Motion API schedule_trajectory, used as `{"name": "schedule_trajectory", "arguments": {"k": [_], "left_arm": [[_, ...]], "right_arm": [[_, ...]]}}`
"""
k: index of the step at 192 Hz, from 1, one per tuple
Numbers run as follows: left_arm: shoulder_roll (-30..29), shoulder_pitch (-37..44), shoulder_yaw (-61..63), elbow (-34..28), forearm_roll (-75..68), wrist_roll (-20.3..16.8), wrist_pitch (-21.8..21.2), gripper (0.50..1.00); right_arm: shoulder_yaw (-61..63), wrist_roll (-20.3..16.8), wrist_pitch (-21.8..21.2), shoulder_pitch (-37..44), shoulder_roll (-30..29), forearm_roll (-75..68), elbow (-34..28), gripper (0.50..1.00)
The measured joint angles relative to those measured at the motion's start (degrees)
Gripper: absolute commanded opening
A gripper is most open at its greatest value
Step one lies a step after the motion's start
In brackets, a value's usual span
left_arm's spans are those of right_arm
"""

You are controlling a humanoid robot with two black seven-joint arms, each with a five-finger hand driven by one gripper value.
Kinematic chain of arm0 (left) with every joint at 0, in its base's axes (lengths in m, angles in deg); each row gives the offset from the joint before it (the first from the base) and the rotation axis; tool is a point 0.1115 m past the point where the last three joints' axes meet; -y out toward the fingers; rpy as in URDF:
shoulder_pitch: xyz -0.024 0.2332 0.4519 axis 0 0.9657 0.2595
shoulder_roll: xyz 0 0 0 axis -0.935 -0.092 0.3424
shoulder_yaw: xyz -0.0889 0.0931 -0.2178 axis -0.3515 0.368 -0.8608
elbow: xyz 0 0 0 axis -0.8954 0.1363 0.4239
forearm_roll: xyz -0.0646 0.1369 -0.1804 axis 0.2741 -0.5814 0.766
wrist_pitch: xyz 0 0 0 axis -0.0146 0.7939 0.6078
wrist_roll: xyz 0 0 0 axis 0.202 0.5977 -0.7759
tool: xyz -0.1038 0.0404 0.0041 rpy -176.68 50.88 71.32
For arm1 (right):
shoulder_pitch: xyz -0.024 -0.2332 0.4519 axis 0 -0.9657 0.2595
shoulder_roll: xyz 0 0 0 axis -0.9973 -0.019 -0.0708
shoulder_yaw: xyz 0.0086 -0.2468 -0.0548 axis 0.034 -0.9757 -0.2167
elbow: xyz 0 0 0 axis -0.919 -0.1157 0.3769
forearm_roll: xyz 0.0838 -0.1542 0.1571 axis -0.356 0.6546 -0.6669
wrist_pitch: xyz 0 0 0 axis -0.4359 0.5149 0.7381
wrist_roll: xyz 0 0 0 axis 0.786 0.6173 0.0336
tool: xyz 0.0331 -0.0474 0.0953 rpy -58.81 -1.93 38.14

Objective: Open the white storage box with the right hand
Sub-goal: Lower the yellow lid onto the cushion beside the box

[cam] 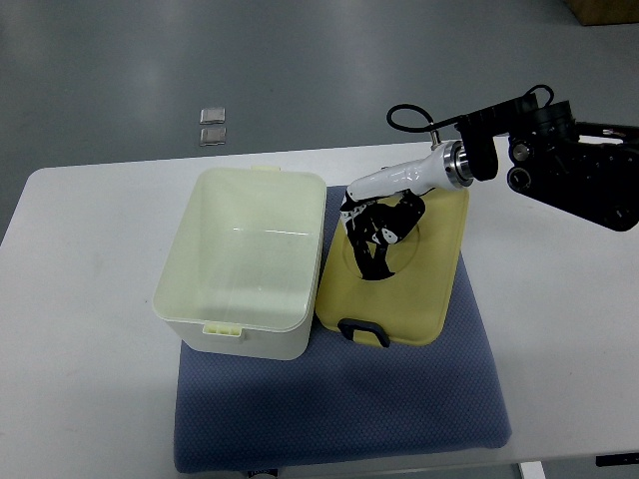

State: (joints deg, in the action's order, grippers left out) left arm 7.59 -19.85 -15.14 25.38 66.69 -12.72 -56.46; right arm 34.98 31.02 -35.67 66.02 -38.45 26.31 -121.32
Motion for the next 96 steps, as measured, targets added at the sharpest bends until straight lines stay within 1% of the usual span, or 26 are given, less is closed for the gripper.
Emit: {"name": "schedule_trajectory", "arguments": {"k": [3, 4, 6, 7, 8, 9, 10, 11, 12, 13, 14, 15, 17, 37, 96], "left_arm": [[0.0, 0.0, 0.0, 0.0, 0.0, 0.0, 0.0, 1.0], [0.0, 0.0, 0.0, 0.0, 0.0, 0.0, 0.0, 1.0], [0.0, 0.0, 0.0, 0.0, 0.0, 0.0, 0.0, 1.0], [0.0, 0.0, 0.0, 0.0, 0.0, 0.0, 0.0, 1.0], [0.0, 0.0, 0.0, 0.0, 0.0, 0.0, 0.0, 1.0], [0.0, 0.0, 0.0, 0.0, 0.0, 0.0, 0.0, 1.0], [0.0, 0.0, 0.0, 0.0, 0.0, 0.0, 0.0, 1.0], [0.0, 0.0, 0.0, 0.0, 0.0, 0.0, 0.0, 1.0], [0.0, 0.0, 0.0, 0.0, 0.0, 0.0, 0.0, 1.0], [0.0, 0.0, 0.0, 0.0, 0.0, 0.0, 0.0, 1.0], [0.0, 0.0, 0.0, 0.0, 0.0, 0.0, 0.0, 1.0], [0.0, 0.0, 0.0, 0.0, 0.0, 0.0, 0.0, 1.0], [0.0, 0.0, 0.0, 0.0, 0.0, 0.0, 0.0, 1.0], [0.0, 0.1, 0.0, 0.0, 0.0, 0.0, 0.0, 1.0], [0.0, 0.0, 0.2, 0.1, 0.0, 0.0, 0.0, 1.0]], "right_arm": [[0.0, 0.0, 0.1, -0.1, 0.0, 0.0, 0.1, 0.5], [0.0, 0.0, 0.2, -0.2, 0.0, 0.0, 0.1, 0.533], [0.0, 0.0, 0.3, -0.3, 0.0, 0.0, 0.1, 0.533], [0.0, 0.0, 0.4, -0.3, -0.1, 0.0, 0.1, 0.616], [0.0, 0.0, 0.4, -0.3, -0.1, 0.0, 0.2, 0.617], [0.0, 0.0, 0.5, -0.4, -0.1, 0.0, 0.2, 0.714], [0.0, 0.0, 0.5, -0.4, -0.1, 0.0, 0.2, 0.715], [0.0, 0.0, 0.6, -0.4, -0.1, 0.0, 0.2, 0.8], [0.0, 0.0, 0.6, -0.5, -0.1, 0.0, 0.2, 0.801], [0.0, 0.0, 0.7, -0.5, -0.1, 0.0, 0.2, 0.87], [0.0, 0.0, 0.7, -0.5, -0.1, 0.0, 0.2, 0.87], [0.0, 0.0, 0.8, -0.6, -0.1, 0.0, 0.2, 0.911], [0.0, 0.0, 0.9, -0.6, -0.1, 0.0, 0.3, 0.917], [0.1, 0.0, 1.4, -1.3, 0.0, -0.1, 0.6, 0.923], [1.0, 0.0, 1.2, -1.2, 1.5, -0.6, 1.1, 0.926]]}}
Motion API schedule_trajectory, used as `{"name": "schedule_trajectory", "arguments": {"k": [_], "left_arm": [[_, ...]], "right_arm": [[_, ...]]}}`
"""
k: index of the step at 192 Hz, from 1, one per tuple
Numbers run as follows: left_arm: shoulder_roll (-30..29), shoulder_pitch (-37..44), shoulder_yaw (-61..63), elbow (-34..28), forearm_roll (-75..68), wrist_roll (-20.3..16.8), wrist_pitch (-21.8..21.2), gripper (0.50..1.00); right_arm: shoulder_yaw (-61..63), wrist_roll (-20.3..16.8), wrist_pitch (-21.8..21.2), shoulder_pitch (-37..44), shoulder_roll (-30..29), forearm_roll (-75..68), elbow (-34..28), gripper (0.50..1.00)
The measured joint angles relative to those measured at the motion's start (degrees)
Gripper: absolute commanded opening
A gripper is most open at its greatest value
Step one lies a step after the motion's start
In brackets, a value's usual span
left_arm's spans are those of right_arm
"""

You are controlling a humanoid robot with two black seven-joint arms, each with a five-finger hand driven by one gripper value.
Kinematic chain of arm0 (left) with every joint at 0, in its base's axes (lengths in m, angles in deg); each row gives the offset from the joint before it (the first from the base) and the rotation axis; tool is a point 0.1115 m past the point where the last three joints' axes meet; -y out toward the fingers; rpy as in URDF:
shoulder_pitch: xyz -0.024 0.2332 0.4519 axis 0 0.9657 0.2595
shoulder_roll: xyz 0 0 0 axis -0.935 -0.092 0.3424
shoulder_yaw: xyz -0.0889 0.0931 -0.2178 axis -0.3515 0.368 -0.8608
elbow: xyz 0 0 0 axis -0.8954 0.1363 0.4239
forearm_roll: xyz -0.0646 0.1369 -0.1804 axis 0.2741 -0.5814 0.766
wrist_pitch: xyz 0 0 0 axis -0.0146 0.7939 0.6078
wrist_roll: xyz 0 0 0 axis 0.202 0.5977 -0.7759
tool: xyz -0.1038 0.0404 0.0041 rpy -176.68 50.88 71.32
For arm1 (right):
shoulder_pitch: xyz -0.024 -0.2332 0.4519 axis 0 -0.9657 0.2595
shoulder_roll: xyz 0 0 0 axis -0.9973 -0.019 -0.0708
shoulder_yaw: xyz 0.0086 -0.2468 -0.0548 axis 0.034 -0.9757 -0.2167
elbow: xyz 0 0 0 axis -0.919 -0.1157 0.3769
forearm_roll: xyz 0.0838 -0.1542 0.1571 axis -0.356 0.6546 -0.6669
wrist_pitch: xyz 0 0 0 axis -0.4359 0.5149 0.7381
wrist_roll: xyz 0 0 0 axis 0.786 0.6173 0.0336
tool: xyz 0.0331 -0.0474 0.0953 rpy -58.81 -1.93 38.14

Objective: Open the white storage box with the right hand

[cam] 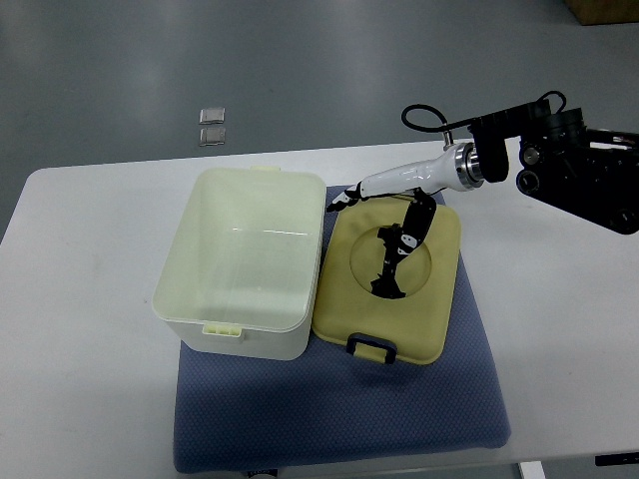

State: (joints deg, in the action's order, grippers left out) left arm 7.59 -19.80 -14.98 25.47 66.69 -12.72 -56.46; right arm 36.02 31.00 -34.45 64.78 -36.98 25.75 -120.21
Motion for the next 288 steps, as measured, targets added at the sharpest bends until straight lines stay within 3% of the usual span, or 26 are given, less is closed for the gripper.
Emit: {"name": "schedule_trajectory", "arguments": {"k": [56, 95, 116, 133, 162, 178, 201, 252, 288], "left_arm": [[0.0, 0.0, 0.0, 0.0, 0.0, 0.0, 0.0, 1.0], [0.0, 0.0, 0.0, 0.0, 0.0, 0.0, 0.0, 1.0], [0.0, 0.0, 0.0, 0.0, -0.1, 0.0, 0.0, 1.0], [0.0, 0.0, 0.0, 0.2, -0.1, 0.0, 0.1, 1.0], [0.0, 0.0, 0.1, 0.4, -0.1, 0.0, 0.1, 1.0], [0.0, 0.0, 0.1, 0.5, -0.1, 0.0, 0.1, 1.0], [0.0, 0.0, 0.1, 0.5, -0.1, 0.0, 0.1, 1.0], [0.0, 0.0, 0.0, 0.5, -0.1, 0.0, 0.1, 1.0], [0.0, 0.0, 0.0, 0.5, -0.1, 0.0, 0.1, 1.0]], "right_arm": [[3.6, 0.0, -0.3, 0.9, 2.8, -0.7, 1.0, 0.926], [17.3, -0.1, 0.2, -1.2, 2.4, -7.1, 4.0, 0.926], [25.3, -0.9, 0.4, -3.7, 0.0, -19.7, 5.9, 0.926], [29.7, -3.9, 1.5, -5.6, -1.9, -33.7, 6.6, 0.926], [33.2, -10.3, 11.4, -8.3, -6.2, -61.7, 6.9, 0.926], [33.5, -11.0, 15.8, -9.1, -8.0, -76.1, 8.0, 0.926], [35.0, -10.5, 17.8, -11.2, -10.4, -89.5, 12.4, 0.926], [43.8, -6.9, 17.1, -21.8, -17.0, -93.4, 15.4, 0.926], [44.6, -5.0, 11.6, -26.0, -18.0, -93.1, 16.0, 0.928]]}}
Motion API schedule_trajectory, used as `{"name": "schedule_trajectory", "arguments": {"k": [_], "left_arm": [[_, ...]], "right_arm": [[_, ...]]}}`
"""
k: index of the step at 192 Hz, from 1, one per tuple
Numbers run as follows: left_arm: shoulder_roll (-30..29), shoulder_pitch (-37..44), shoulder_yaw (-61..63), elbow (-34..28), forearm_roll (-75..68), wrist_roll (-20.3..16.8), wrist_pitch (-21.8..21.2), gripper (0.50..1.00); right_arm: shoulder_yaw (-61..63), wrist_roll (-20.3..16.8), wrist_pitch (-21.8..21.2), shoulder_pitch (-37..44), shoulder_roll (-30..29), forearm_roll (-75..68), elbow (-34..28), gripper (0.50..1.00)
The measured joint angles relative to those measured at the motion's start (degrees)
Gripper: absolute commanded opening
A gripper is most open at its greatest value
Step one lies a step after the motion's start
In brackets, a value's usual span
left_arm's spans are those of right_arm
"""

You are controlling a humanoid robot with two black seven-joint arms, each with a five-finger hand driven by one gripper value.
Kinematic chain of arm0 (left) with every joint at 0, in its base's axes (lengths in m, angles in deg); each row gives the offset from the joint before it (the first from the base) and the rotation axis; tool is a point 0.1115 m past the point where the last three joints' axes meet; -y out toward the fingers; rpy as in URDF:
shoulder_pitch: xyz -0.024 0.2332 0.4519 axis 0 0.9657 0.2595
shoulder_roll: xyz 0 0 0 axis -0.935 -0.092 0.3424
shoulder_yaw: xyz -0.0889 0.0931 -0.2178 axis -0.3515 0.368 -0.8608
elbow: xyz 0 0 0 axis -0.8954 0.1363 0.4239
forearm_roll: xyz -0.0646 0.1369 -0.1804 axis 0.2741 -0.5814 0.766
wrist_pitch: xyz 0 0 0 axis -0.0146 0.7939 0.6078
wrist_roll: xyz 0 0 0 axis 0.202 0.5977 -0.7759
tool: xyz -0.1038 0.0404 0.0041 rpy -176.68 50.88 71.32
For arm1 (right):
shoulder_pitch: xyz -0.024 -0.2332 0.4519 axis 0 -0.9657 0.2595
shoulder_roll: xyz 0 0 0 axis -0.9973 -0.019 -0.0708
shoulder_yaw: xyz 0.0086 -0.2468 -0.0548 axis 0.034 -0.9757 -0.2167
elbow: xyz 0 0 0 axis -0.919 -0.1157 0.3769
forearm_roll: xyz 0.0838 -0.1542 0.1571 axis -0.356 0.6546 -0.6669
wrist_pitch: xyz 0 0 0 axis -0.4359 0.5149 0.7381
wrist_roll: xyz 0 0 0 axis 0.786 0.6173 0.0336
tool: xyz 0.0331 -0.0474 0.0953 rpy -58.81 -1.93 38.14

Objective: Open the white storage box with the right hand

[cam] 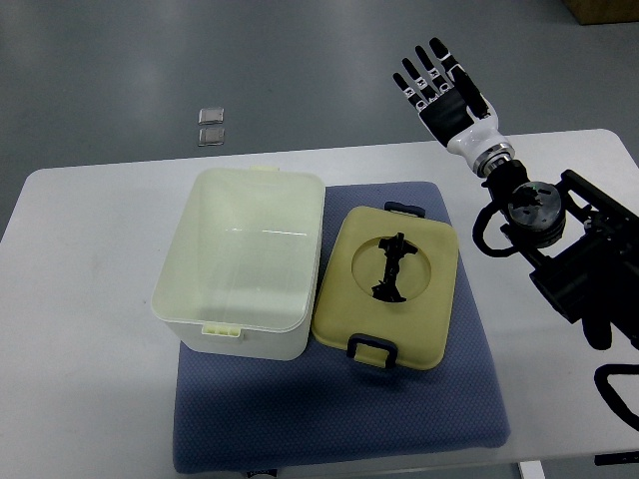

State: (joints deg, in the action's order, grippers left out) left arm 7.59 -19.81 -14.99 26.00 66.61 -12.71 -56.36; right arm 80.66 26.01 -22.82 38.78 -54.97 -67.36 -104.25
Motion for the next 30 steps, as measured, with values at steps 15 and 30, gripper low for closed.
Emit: {"name": "schedule_trajectory", "arguments": {"k": [15, 30], "left_arm": [[0.0, 0.0, 0.0, 0.0, 0.0, 0.0, 0.0, 1.0], [0.0, 0.0, 0.0, 0.0, 0.0, 0.0, 0.0, 1.0]], "right_arm": [[0.0, 0.3, -1.9, -1.0, -0.1, 0.0, 0.1, 0.926], [0.0, 0.9, -2.5, -1.5, -0.2, 0.1, 0.2, 0.926]]}}
